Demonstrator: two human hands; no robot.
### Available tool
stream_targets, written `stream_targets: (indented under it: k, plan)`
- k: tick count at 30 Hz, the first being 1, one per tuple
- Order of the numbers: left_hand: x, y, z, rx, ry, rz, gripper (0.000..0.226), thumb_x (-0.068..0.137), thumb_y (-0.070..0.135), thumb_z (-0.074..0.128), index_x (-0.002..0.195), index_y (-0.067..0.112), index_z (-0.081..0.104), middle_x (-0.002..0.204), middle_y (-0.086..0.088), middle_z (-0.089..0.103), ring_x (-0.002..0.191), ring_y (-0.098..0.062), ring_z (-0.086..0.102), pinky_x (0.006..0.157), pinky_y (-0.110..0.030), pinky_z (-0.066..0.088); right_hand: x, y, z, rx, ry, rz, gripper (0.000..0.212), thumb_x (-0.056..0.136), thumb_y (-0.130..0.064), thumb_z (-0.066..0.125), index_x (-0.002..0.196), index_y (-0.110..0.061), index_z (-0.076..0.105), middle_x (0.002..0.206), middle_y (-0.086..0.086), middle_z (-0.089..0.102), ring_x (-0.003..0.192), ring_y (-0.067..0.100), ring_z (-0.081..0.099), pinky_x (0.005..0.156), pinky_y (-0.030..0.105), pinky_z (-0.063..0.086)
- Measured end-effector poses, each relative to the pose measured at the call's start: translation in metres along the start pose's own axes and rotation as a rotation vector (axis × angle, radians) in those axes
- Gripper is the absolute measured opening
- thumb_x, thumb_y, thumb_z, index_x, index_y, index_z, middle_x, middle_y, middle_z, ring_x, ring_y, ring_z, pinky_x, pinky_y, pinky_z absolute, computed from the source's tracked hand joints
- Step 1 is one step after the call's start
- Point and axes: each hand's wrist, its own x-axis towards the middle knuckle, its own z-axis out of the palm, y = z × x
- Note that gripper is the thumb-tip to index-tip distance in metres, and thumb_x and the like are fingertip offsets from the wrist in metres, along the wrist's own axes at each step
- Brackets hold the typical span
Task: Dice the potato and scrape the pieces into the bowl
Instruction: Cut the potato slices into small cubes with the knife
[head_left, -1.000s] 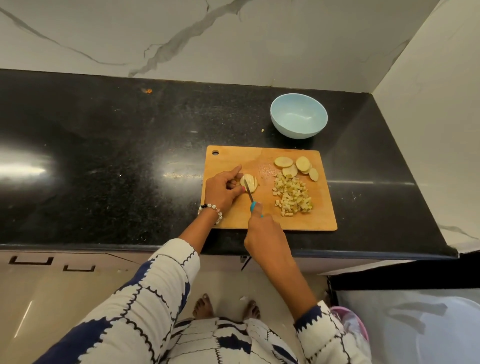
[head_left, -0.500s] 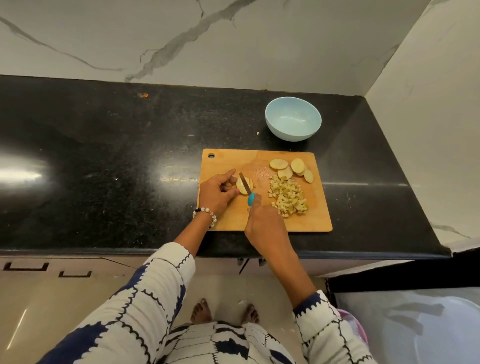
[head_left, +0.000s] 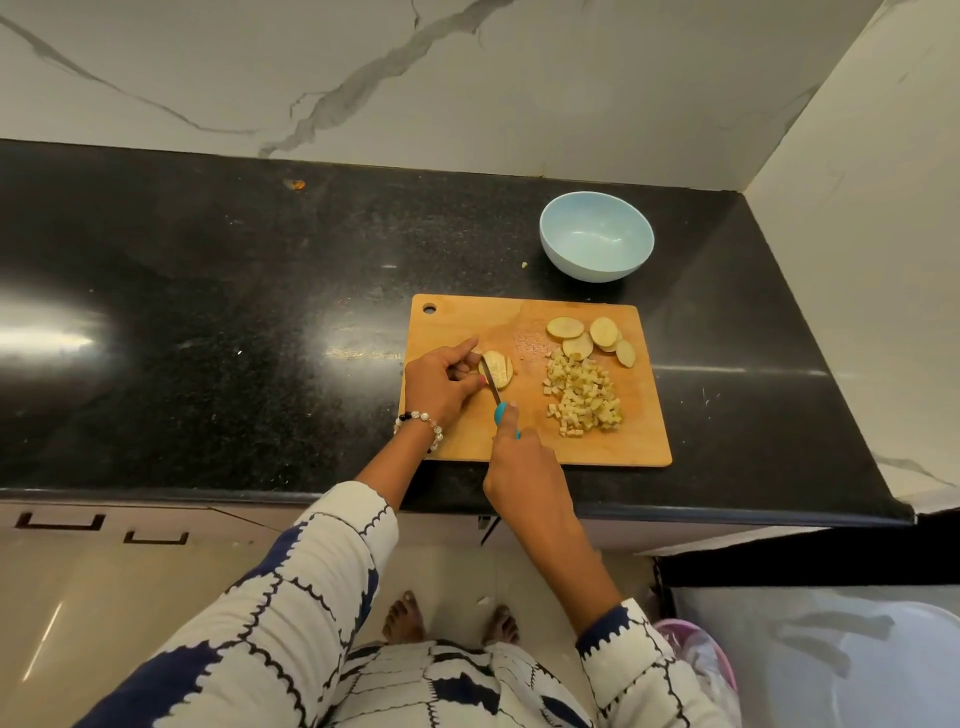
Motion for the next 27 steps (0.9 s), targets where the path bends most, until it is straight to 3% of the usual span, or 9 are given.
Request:
stream_targets:
  k: [6,12,14,16,18,20,24,27]
  plan:
    - [-0.001,0.002,0.0,-0.028,-0.003,-0.006,0.054,0.073,0.004,0.075,0.123,0.011,0.059,0.1,0.001,0.068,0.074,-0.001,0.055,0.083,-0.016,0.052,-0.023,0.009,-0.002,0.038,-0.068,0.04,0.065,0.098,-0.018,0.038,0.15,-0.008,0.0,0.123,0.019,0.048,0.104,0.032,0.054,0.073,0.034,0.039]
    - [-0.001,0.007,0.0,-0.013,0.003,-0.07,0.049,0.078,0.004,0.07,0.124,0.012,0.058,0.103,0.001,0.068,0.08,-0.003,0.056,0.078,-0.008,0.047,-0.014,0.036,-0.011,0.196,0.133,0.075,0.054,0.1,-0.025,0.034,0.149,-0.007,0.018,0.104,0.014,0.062,0.092,0.027,0.059,0.067,0.032,0.039]
    - [0.0,0.014,0.005,0.084,0.061,-0.079,0.041,0.084,0.007,0.064,0.124,0.011,0.059,0.105,-0.003,0.069,0.089,-0.009,0.06,0.08,-0.011,0.044,-0.012,0.043,-0.014,0.232,0.177,0.069,0.052,0.1,-0.023,0.036,0.148,-0.006,0.023,0.099,0.013,0.064,0.088,0.025,0.061,0.064,0.028,0.039]
    - [0.002,0.021,0.014,0.237,0.122,-0.081,0.039,0.087,0.017,0.061,0.125,0.01,0.058,0.106,-0.011,0.068,0.097,-0.02,0.061,0.083,-0.024,0.044,-0.011,0.048,-0.016,0.26,0.204,0.068,0.051,0.1,-0.023,0.036,0.147,-0.006,0.026,0.097,0.012,0.064,0.086,0.025,0.061,0.064,0.028,0.039]
    - [0.002,0.027,0.029,0.374,0.119,-0.125,0.052,0.085,0.034,0.063,0.131,0.011,0.052,0.112,-0.013,0.062,0.105,-0.027,0.055,0.086,-0.032,0.042,-0.01,0.05,-0.016,0.272,0.207,0.077,0.05,0.1,-0.024,0.036,0.146,-0.006,0.027,0.098,0.013,0.064,0.088,0.025,0.061,0.067,0.029,0.041]
    - [-0.001,0.033,0.044,0.49,0.081,-0.189,0.069,0.081,0.048,0.064,0.138,0.015,0.041,0.12,-0.012,0.051,0.11,-0.027,0.048,0.088,-0.032,0.04,-0.01,0.05,-0.016,0.295,0.2,0.086,0.049,0.1,-0.023,0.036,0.146,-0.006,0.028,0.1,0.014,0.064,0.09,0.026,0.061,0.072,0.033,0.046]
    - [0.0,0.037,0.057,0.575,0.071,-0.234,0.071,0.083,0.042,0.063,0.142,0.018,0.031,0.126,-0.012,0.041,0.113,-0.027,0.041,0.091,-0.032,0.04,-0.009,0.053,-0.015,0.351,0.216,0.084,0.048,0.1,-0.023,0.038,0.144,-0.005,0.031,0.098,0.013,0.064,0.088,0.025,0.062,0.073,0.036,0.05]
    - [0.007,0.029,0.049,0.574,0.012,-0.136,0.07,0.084,0.037,0.064,0.143,0.019,0.031,0.125,-0.01,0.043,0.114,-0.026,0.041,0.094,-0.03,0.037,-0.008,0.055,-0.01,0.386,0.217,0.072,0.049,0.1,-0.023,0.039,0.145,-0.005,0.031,0.093,0.012,0.064,0.083,0.022,0.062,0.068,0.033,0.049]
